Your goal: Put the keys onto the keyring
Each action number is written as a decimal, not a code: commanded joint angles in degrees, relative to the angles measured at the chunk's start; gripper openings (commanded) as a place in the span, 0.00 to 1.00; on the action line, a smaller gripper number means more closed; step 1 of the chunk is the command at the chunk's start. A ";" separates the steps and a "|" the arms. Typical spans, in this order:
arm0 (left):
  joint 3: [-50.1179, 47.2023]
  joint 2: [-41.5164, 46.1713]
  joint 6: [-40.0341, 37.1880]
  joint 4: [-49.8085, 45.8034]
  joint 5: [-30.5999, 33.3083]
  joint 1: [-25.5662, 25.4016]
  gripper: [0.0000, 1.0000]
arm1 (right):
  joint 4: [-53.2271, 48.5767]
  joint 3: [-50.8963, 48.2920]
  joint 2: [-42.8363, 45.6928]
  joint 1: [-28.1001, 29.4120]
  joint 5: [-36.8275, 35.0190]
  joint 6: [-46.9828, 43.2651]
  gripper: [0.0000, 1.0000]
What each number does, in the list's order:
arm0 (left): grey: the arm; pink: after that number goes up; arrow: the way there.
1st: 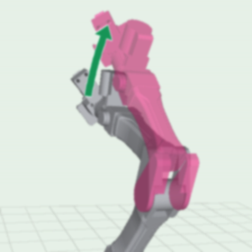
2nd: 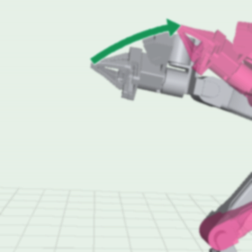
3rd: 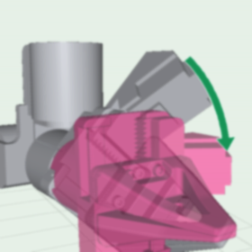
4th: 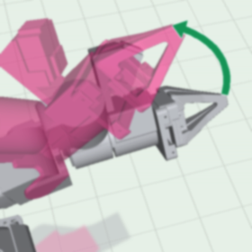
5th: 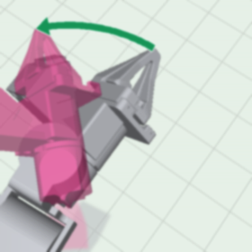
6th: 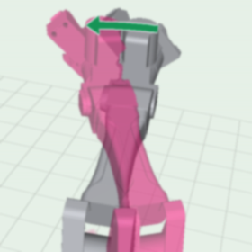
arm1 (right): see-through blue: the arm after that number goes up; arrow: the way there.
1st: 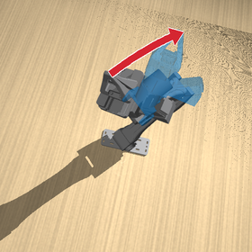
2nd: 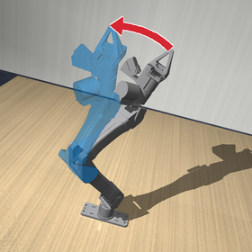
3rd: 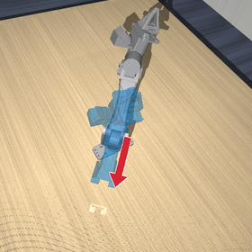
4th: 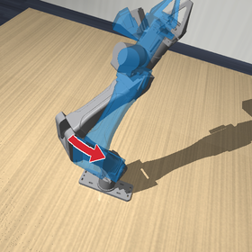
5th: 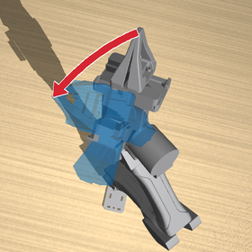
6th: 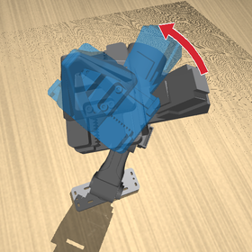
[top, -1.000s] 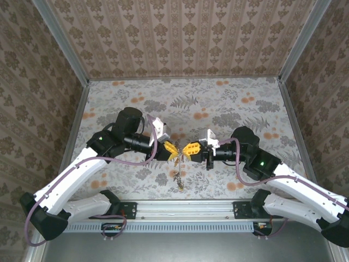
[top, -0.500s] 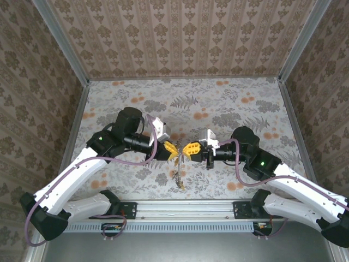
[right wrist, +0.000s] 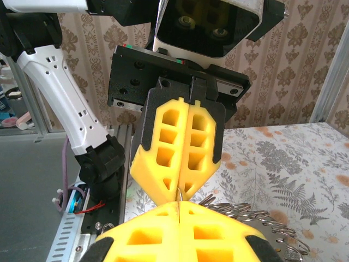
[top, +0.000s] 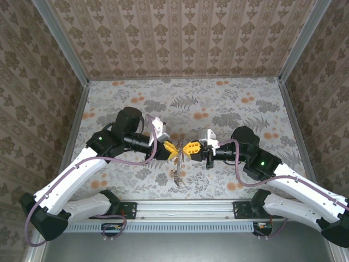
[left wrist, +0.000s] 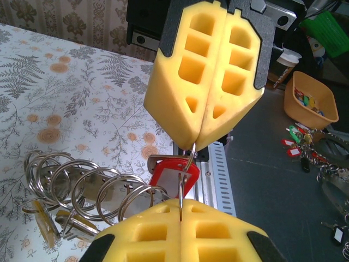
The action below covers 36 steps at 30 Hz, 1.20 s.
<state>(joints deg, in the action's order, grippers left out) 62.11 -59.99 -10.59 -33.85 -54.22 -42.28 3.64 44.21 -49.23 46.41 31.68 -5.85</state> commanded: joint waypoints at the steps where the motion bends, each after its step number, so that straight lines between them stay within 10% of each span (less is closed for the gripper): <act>1: 0.01 1.09 -0.80 2.01 -1.61 0.36 0.00 | 1.15 1.71 -0.42 0.34 -0.33 -0.29 0.00; 36: -0.22 0.92 -0.03 2.82 -1.16 0.70 0.00 | 2.08 2.02 -1.66 0.51 4.35 1.37 0.00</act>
<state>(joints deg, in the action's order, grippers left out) 62.02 -59.90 -10.57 -33.17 -54.04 -42.22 4.51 44.31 -51.20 46.41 33.87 -4.54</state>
